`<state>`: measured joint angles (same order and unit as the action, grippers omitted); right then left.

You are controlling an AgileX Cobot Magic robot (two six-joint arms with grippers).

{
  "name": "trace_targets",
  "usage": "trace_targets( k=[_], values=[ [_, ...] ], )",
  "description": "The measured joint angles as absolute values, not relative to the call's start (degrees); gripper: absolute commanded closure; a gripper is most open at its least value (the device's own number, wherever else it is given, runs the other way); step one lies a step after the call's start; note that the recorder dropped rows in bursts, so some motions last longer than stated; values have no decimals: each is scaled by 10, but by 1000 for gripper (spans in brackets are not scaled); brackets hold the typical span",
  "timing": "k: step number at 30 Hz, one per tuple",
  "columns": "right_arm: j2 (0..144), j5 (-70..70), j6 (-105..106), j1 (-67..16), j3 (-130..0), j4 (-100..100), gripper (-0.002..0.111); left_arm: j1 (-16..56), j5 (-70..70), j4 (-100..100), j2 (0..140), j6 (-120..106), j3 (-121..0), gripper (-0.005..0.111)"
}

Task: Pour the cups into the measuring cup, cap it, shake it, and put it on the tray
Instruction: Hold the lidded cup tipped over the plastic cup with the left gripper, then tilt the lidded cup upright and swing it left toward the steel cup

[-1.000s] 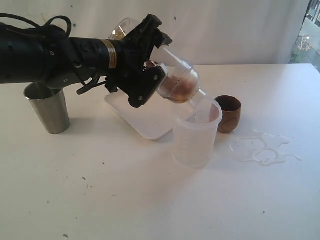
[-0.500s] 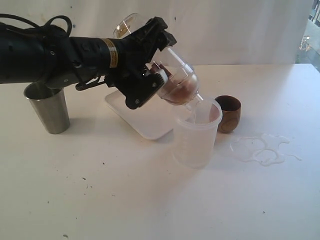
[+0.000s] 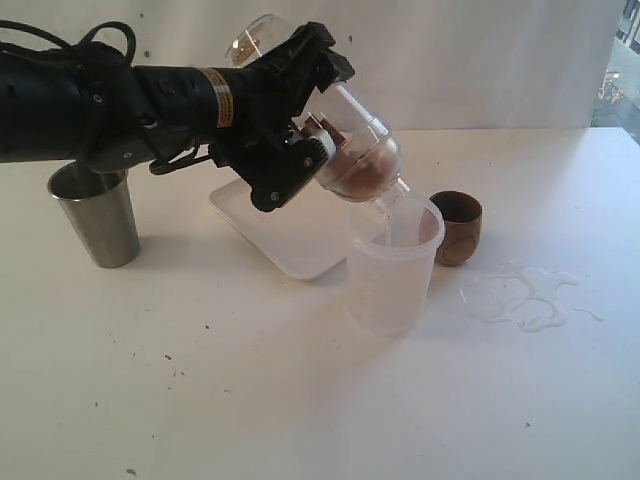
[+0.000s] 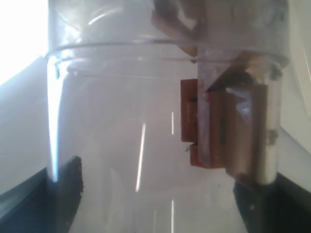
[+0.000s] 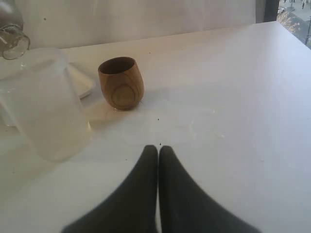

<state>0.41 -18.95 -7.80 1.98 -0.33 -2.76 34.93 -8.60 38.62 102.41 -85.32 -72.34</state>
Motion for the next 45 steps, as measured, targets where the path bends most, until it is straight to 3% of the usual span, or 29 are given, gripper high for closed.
trace_targets(
  k=[35, 45],
  values=[
    [4, -189, -78, 20, -3, -28, 108, 349, -106, 306, 1024, -860, -723, 107],
    [4, -189, -78, 20, -3, -28, 108, 349, -110, 170, 1024, -646, -723, 107]
  ],
)
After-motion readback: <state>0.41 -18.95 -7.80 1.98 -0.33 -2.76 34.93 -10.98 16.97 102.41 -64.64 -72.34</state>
